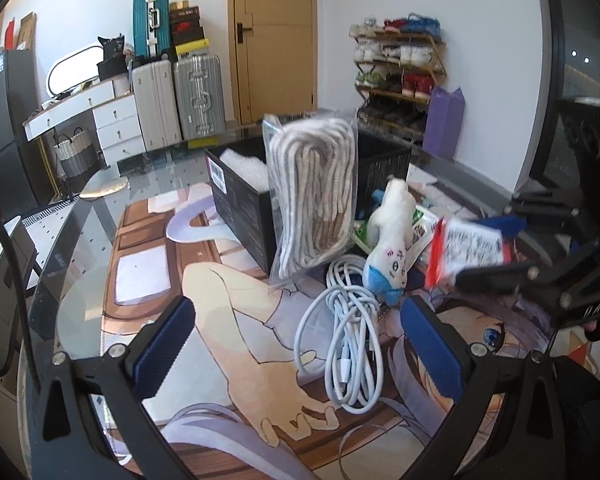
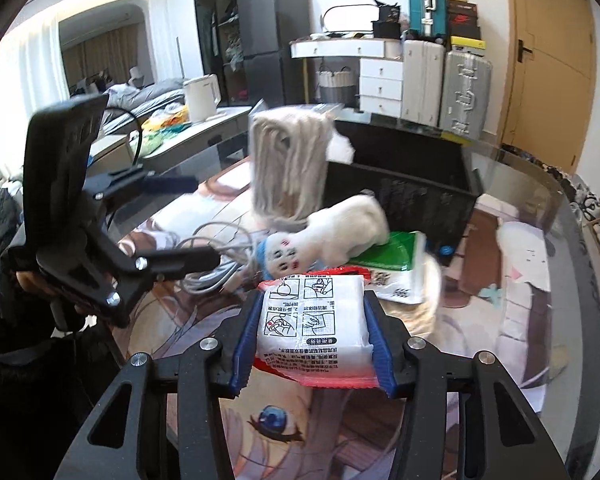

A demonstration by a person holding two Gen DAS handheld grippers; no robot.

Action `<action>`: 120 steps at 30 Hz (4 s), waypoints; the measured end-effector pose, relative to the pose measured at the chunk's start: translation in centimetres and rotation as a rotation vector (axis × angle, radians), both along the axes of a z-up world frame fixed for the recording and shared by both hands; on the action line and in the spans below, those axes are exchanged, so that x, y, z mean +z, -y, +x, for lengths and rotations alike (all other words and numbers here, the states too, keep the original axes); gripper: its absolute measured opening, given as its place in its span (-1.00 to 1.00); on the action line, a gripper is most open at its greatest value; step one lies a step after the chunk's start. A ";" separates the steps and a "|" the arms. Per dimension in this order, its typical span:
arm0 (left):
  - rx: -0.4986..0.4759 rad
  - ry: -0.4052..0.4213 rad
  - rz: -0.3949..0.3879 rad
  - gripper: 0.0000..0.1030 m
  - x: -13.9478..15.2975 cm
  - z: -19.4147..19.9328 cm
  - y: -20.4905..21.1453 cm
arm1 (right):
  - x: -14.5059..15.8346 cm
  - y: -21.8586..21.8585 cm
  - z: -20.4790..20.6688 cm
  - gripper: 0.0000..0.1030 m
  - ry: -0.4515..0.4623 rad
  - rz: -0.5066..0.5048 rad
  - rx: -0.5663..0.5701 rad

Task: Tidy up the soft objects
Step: 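Lift the white packet with the right gripper while the left gripper approaches the white cable, then close the left gripper on the coiled white cable and lift it, then carry the white cable and white packet over the black box with both grippers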

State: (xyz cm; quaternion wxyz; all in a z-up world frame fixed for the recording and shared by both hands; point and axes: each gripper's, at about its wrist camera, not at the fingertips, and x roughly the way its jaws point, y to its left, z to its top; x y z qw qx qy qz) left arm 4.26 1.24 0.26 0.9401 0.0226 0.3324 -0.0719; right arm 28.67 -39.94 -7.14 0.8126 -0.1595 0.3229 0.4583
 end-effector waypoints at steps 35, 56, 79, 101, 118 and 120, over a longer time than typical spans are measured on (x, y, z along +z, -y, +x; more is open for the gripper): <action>-0.169 -0.090 0.027 -0.48 -0.3 -0.1 3.0 | 0.8 1.1 1.0 -0.04 0.018 0.020 -0.058; -0.168 -0.093 -0.004 -0.62 0.2 -0.3 3.0 | 1.6 1.9 1.1 -0.04 0.033 0.046 -0.073; -0.157 -0.176 0.021 -0.29 -0.9 1.6 4.2 | 1.6 1.8 1.0 -0.04 0.030 0.040 -0.075; -0.196 -0.093 -0.101 -0.53 1.2 -0.8 2.5 | 2.3 2.4 1.2 -0.04 0.044 0.068 -0.089; -0.159 0.072 -0.165 -0.53 6.3 -2.6 1.2 | 3.9 3.3 0.9 -0.04 0.085 0.130 -0.116; -0.151 0.091 -0.164 -0.53 6.8 -2.7 1.2 | 4.0 3.3 0.9 -0.04 0.088 0.130 -0.121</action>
